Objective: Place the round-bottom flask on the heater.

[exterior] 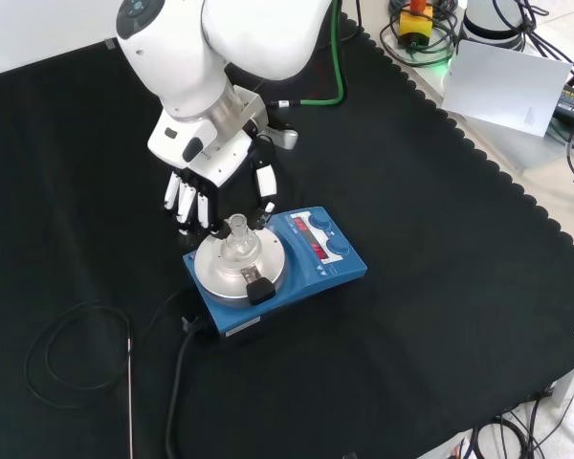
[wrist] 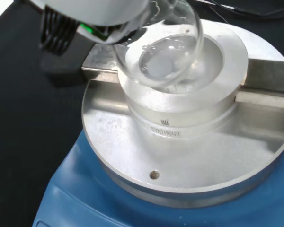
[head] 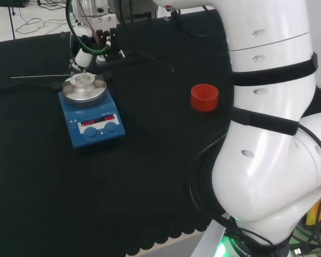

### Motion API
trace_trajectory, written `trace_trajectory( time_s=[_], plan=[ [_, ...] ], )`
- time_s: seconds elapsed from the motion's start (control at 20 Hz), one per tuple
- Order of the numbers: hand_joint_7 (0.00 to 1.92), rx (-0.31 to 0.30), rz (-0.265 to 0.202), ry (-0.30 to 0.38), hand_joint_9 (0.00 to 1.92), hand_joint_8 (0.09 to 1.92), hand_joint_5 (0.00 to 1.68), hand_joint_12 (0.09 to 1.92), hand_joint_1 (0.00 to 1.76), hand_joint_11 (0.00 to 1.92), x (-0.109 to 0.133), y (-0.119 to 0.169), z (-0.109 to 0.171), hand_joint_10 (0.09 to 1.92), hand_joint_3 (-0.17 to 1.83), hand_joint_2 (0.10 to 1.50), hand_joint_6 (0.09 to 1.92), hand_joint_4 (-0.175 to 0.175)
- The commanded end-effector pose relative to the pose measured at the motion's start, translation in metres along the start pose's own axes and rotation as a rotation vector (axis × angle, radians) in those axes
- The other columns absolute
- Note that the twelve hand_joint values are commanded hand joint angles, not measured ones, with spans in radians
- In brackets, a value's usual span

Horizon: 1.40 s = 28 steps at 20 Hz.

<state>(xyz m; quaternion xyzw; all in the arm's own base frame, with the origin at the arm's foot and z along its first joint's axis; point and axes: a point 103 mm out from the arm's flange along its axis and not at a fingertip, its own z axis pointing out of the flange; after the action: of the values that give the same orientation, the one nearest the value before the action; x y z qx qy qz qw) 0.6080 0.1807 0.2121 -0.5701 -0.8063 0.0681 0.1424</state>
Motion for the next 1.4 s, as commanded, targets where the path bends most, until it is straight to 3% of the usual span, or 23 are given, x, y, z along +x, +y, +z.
trace_trajectory(
  time_s=[0.05,0.15,0.3,0.4,0.55,0.95,1.4],
  plan=[
    [0.41,0.058,0.033,-0.002,0.74,0.7,0.84,1.3,0.96,0.49,-0.005,0.002,0.006,0.56,0.72,0.6,0.8,-0.082],
    [0.35,0.069,0.037,-0.005,0.69,0.71,0.67,1.32,0.94,0.44,-0.006,0.002,0.006,0.58,0.72,0.59,0.79,-0.061],
    [0.31,0.074,0.04,-0.006,0.66,0.72,0.59,1.33,0.93,0.42,-0.008,0.001,0.006,0.61,0.71,0.59,0.8,-0.052],
    [0.25,0.065,0.037,-0.004,0.61,0.72,0.43,1.35,0.89,0.37,-0.009,-0.001,0.004,0.63,0.68,0.57,0.64,-0.042],
    [0.2,0.048,0.042,0.003,0.56,0.72,0.34,1.36,0.81,0.33,-0.011,-0.008,-0.001,0.67,0.61,0.56,0.41,-0.033],
    [0.18,0.005,0.07,0.011,0.54,0.72,0.34,1.38,0.76,0.3,-0.021,-0.04,-0.016,0.68,0.54,0.58,0.22,-0.025],
    [0.23,-0.055,0.111,0.06,0.57,0.72,0.37,1.38,0.75,0.32,-0.036,-0.088,-0.025,0.67,0.53,0.6,0.17,-0.025]
  ],
)
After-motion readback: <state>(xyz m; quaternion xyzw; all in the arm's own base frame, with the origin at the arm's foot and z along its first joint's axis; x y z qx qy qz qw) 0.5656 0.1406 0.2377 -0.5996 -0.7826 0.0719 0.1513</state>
